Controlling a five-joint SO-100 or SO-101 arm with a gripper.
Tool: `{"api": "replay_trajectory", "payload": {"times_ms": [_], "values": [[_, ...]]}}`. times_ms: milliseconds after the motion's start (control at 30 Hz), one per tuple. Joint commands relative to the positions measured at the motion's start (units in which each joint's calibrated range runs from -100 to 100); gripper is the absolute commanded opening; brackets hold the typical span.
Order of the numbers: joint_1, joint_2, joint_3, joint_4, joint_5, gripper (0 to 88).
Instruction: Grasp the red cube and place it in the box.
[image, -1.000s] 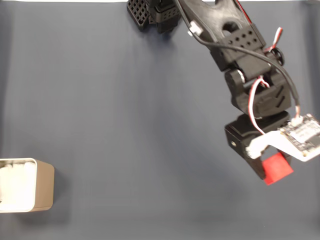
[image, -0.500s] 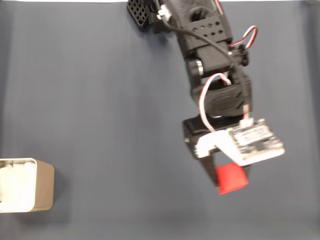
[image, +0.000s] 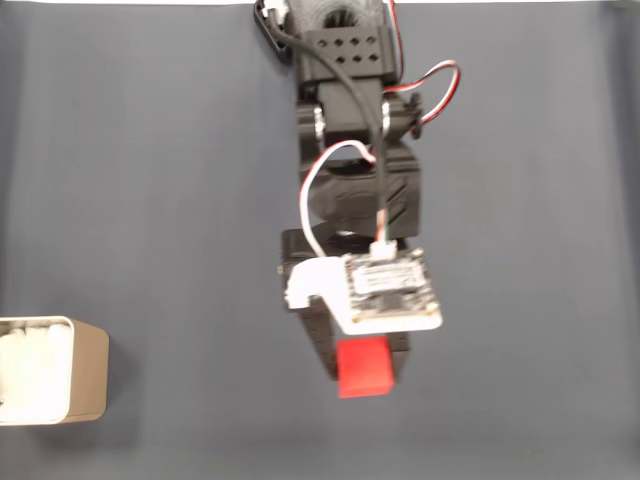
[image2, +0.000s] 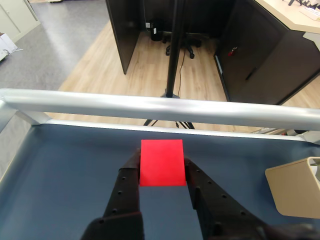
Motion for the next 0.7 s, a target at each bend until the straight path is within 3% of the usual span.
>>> {"api": "replay_trajectory", "payload": {"times_ms": [0,667], "values": [[2.5,-5.5,-0.3,0.2,0.0,1.5],[14.3,-3.2,-1.6,-0.1,-0.3,1.2]]}}
